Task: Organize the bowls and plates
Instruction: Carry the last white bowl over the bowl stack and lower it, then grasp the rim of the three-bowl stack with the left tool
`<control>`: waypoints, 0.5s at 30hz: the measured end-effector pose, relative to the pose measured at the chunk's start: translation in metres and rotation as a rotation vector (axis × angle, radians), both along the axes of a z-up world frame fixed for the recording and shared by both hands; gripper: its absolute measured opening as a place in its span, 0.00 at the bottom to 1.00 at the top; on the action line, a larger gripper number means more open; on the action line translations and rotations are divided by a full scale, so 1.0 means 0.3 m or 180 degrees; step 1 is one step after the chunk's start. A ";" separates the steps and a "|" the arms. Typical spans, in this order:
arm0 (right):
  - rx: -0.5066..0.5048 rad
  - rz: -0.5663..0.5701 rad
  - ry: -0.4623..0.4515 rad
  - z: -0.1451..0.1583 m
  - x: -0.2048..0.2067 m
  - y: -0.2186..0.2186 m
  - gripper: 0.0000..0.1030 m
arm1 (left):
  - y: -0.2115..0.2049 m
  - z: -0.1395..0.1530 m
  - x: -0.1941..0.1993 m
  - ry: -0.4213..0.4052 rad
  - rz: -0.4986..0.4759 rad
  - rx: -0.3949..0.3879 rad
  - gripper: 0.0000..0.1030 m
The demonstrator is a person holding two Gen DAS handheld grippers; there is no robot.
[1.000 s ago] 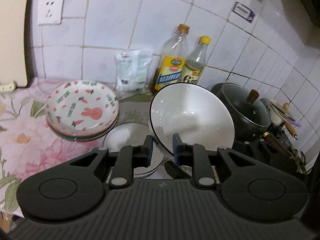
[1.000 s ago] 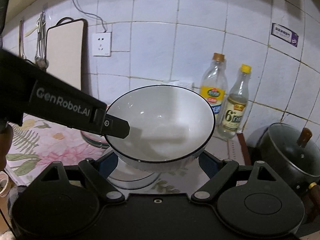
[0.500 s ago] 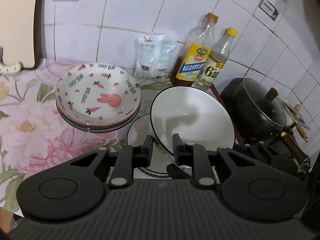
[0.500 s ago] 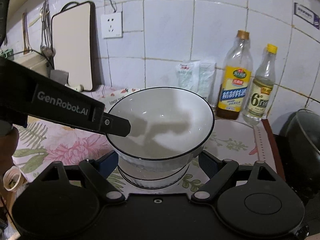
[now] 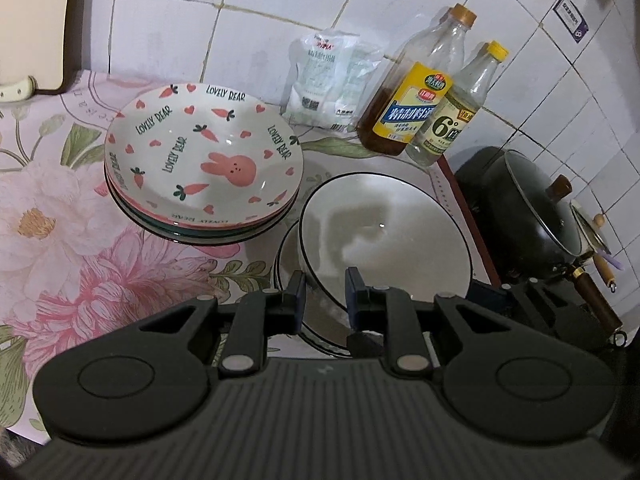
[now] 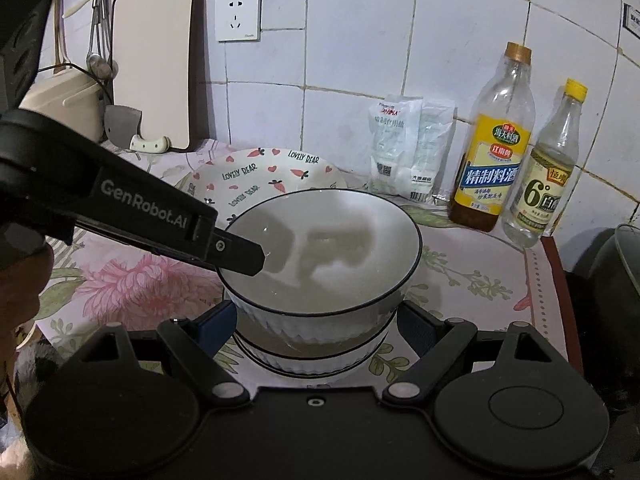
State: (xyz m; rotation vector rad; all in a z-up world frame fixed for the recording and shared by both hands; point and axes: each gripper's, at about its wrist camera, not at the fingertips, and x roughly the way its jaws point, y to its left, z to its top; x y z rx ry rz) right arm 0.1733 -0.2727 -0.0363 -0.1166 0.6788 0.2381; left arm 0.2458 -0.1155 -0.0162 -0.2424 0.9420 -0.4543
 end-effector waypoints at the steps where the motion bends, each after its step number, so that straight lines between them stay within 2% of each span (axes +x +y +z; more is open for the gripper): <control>1: 0.0001 0.0014 0.0009 -0.003 0.000 -0.001 0.88 | -0.002 -0.003 0.001 -0.0007 -0.0016 0.0030 0.18; 7: 0.0027 0.0110 0.0050 -0.021 0.003 -0.007 0.88 | 0.000 -0.031 0.011 0.0015 0.0012 0.0096 0.18; 15: -0.0129 0.0244 -0.0186 -0.020 -0.025 -0.009 0.89 | 0.021 -0.034 0.008 0.0013 -0.0080 0.0019 0.20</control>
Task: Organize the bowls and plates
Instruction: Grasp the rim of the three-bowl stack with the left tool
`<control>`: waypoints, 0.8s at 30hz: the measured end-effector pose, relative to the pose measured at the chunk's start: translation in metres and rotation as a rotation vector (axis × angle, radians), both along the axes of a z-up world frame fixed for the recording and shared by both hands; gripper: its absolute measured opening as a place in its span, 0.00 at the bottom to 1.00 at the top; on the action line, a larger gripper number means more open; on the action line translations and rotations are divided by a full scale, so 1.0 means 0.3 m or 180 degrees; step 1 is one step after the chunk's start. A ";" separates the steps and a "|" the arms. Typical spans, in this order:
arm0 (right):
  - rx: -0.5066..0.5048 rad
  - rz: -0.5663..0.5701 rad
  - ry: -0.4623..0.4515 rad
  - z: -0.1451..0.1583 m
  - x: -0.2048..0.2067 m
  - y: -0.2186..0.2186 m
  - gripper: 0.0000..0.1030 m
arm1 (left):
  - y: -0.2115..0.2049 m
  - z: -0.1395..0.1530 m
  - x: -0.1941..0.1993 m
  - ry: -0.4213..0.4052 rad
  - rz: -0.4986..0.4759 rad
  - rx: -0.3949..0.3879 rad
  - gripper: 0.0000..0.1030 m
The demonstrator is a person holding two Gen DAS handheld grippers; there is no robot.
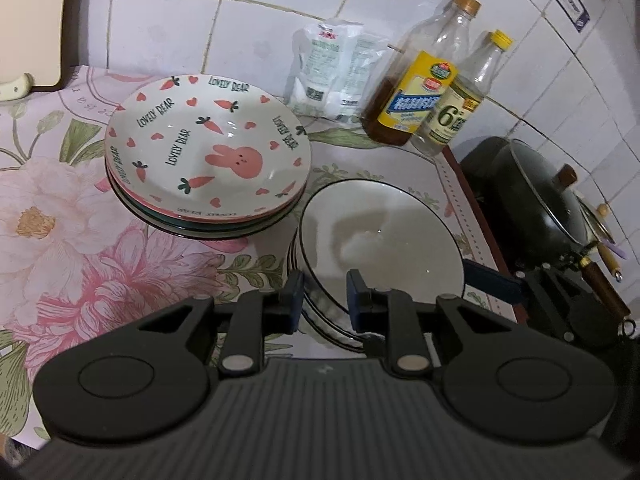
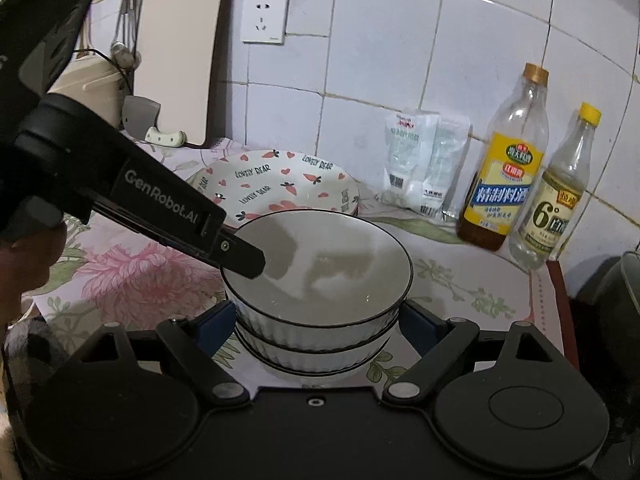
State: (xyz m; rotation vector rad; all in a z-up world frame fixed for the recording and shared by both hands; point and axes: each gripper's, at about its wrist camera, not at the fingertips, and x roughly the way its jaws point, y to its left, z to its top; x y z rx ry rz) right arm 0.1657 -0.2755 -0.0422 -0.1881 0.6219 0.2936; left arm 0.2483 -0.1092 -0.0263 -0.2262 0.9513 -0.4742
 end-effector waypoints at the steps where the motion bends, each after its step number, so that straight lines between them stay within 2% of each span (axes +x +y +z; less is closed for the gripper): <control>1: 0.0011 0.0016 -0.0024 0.001 -0.006 -0.005 0.89 | 0.007 0.001 -0.004 -0.0010 0.0001 -0.0039 0.21; 6: 0.0075 0.0022 -0.0195 0.020 -0.066 -0.028 0.89 | 0.031 0.023 -0.039 -0.0114 -0.0095 -0.0162 0.27; 10: 0.0141 0.0012 -0.0299 0.037 -0.126 -0.036 0.89 | 0.054 0.049 -0.090 -0.0293 -0.0130 -0.0164 0.33; 17: 0.0290 0.0010 -0.0349 0.027 -0.217 -0.036 0.89 | 0.095 0.074 -0.183 -0.0571 -0.0149 -0.0148 0.39; 24: 0.0447 0.0021 -0.0334 -0.009 -0.269 -0.026 0.89 | 0.150 0.044 -0.242 -0.0721 -0.0156 -0.0383 0.41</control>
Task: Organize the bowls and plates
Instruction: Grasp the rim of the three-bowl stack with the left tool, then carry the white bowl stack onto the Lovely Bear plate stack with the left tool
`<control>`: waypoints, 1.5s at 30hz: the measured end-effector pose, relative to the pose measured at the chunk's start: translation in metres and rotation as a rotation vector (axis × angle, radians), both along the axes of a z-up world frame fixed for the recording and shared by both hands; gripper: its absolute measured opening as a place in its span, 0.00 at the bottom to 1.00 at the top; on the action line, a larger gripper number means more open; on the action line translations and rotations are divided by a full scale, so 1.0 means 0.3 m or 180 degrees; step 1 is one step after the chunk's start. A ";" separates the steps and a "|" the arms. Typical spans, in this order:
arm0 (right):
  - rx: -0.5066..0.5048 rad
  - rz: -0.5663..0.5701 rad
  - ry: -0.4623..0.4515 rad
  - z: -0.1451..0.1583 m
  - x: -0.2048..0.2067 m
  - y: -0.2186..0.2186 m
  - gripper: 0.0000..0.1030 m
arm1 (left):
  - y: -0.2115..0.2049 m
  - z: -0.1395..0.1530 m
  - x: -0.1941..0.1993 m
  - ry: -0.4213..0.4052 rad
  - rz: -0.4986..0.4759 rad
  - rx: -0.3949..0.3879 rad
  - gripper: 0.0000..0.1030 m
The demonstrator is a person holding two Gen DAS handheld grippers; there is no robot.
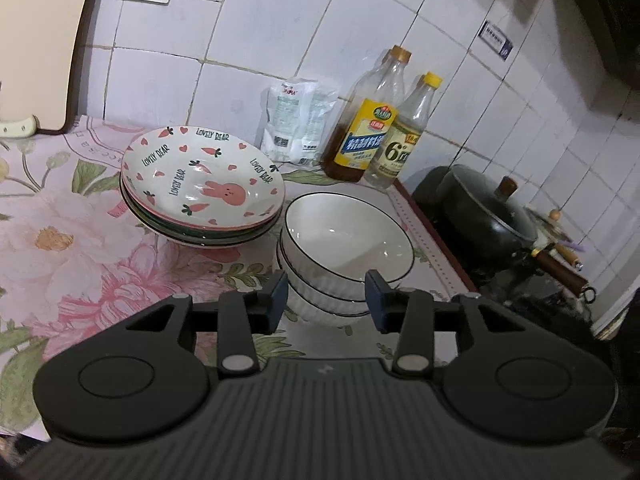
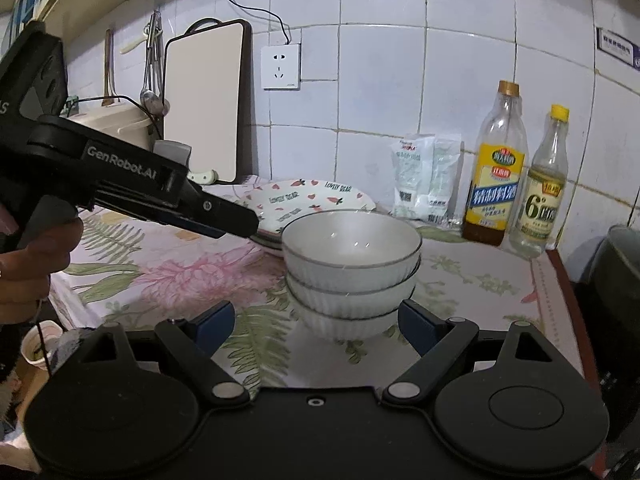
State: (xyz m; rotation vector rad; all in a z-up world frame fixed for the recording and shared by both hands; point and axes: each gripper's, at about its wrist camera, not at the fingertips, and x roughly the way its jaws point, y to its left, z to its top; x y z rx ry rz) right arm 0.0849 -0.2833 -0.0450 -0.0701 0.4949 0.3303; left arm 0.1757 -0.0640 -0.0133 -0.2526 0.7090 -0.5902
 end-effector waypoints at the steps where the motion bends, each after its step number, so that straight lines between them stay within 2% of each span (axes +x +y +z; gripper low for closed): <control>1: 0.0025 0.0004 0.0011 -0.008 -0.002 0.001 0.89 | 0.008 -0.007 -0.003 -0.0008 -0.0006 -0.0045 0.41; 10: 0.0292 -0.0047 0.0061 -0.098 0.026 -0.001 0.89 | 0.084 -0.116 0.006 0.0067 -0.0005 -0.0427 0.48; 17: 0.0248 -0.0192 0.0076 -0.179 0.100 0.001 0.90 | 0.121 -0.185 0.056 0.0231 0.0015 -0.0724 0.55; 20: 0.0204 -0.0249 0.0091 -0.204 0.134 0.001 0.90 | 0.137 -0.208 0.086 0.0330 0.0030 -0.0942 0.63; 25: 0.0123 -0.0248 0.0133 -0.230 0.182 0.002 0.91 | 0.160 -0.257 0.153 0.0620 0.0104 -0.1312 0.65; 30: 0.0086 -0.0217 0.0161 -0.240 0.219 0.015 0.93 | 0.147 -0.295 0.216 0.0880 0.0148 -0.1548 0.68; 34: 0.0128 -0.0243 0.0192 -0.242 0.252 0.015 0.95 | 0.106 -0.301 0.255 0.0964 0.0171 -0.1588 0.69; 45: 0.0257 -0.0292 0.0209 -0.242 0.317 -0.004 0.99 | -0.003 -0.315 0.304 0.0954 0.0134 -0.1295 0.69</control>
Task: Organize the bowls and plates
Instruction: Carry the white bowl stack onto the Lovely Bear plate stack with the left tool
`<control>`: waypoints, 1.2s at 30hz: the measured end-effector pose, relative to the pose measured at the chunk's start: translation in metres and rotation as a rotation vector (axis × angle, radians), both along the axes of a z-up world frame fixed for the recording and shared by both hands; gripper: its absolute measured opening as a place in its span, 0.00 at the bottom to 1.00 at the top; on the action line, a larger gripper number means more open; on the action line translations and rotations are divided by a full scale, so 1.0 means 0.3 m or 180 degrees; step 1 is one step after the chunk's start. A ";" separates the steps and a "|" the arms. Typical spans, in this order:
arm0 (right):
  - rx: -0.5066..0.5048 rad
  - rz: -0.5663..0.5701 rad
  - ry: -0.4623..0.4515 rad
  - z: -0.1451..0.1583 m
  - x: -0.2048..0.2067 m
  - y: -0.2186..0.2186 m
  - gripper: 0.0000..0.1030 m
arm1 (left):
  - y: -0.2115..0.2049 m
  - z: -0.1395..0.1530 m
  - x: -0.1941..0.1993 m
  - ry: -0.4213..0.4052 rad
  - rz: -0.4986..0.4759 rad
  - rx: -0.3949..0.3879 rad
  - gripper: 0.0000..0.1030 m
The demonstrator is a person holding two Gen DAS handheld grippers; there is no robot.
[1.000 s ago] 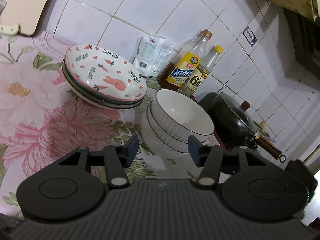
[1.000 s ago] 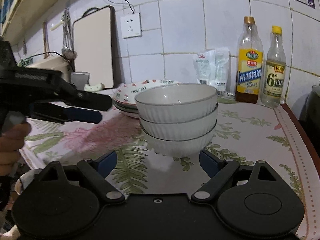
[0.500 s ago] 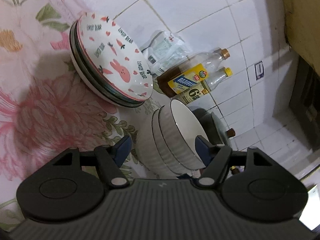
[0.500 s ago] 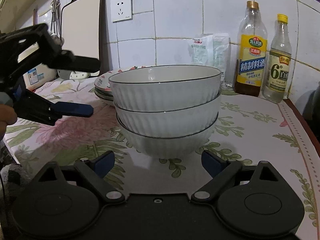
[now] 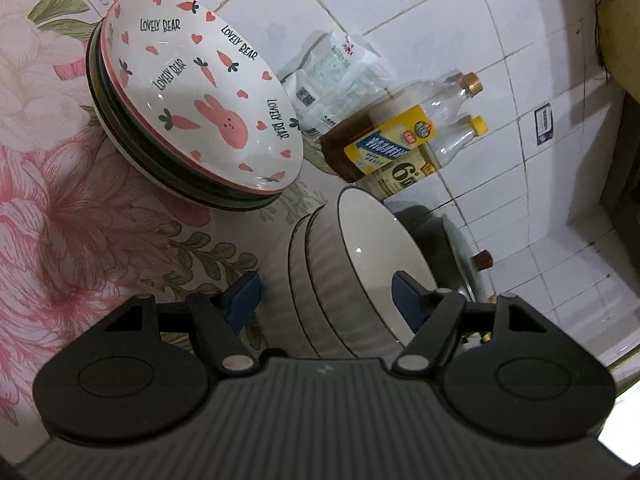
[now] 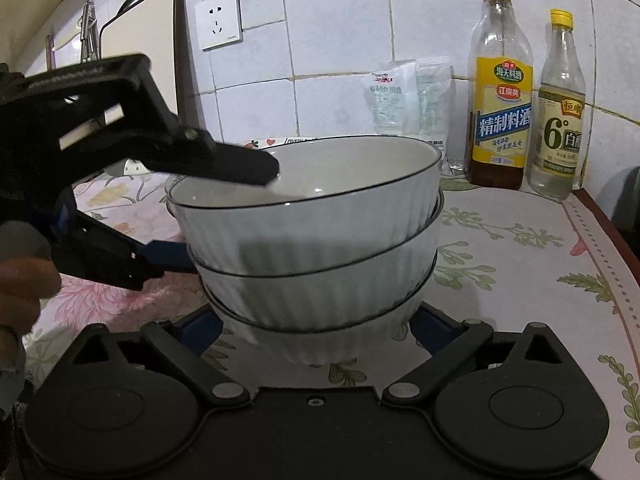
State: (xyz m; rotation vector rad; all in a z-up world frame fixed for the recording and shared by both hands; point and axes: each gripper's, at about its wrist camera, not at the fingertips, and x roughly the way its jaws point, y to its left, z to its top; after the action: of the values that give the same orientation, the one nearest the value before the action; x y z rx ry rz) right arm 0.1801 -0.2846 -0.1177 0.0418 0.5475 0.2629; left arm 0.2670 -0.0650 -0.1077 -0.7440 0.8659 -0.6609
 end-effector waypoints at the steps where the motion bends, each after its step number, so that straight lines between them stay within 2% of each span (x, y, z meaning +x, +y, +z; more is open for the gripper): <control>1: -0.0004 0.0003 -0.0003 -0.001 0.004 0.001 0.99 | -0.002 -0.002 0.000 -0.0003 -0.0005 0.0014 0.68; 7: 0.0018 0.0065 -0.0001 -0.009 0.029 -0.007 1.00 | -0.005 -0.010 0.006 -0.0062 0.0006 0.0118 0.66; 9: 0.0012 0.0094 0.0018 -0.008 0.038 -0.008 1.00 | -0.011 -0.013 0.013 -0.0051 -0.0016 0.0109 0.62; 15: -0.0019 0.0138 -0.0016 -0.009 0.034 -0.004 1.00 | -0.039 0.005 0.007 -0.0182 -0.0072 0.0391 0.53; 21: -0.0019 0.0146 -0.0042 -0.009 0.027 -0.005 1.00 | -0.051 0.022 -0.004 -0.0297 -0.0144 0.0542 0.53; 29: -0.0185 0.0153 -0.0262 -0.015 -0.042 0.010 1.00 | -0.062 0.037 -0.036 -0.0354 -0.0311 0.0666 0.53; 33: -0.0096 0.0148 -0.0259 0.011 -0.062 0.005 1.00 | -0.053 0.065 -0.060 -0.0381 -0.0325 0.0671 0.53; 36: -0.0073 0.0193 -0.0269 0.038 -0.084 0.016 1.00 | -0.045 0.106 -0.085 -0.0396 -0.0337 0.0782 0.53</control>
State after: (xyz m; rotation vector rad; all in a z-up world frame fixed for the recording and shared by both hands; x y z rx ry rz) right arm 0.1550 -0.2798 -0.1064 -0.0080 0.4682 0.3159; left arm 0.2414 -0.0784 -0.0760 -0.4345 0.8578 -0.6729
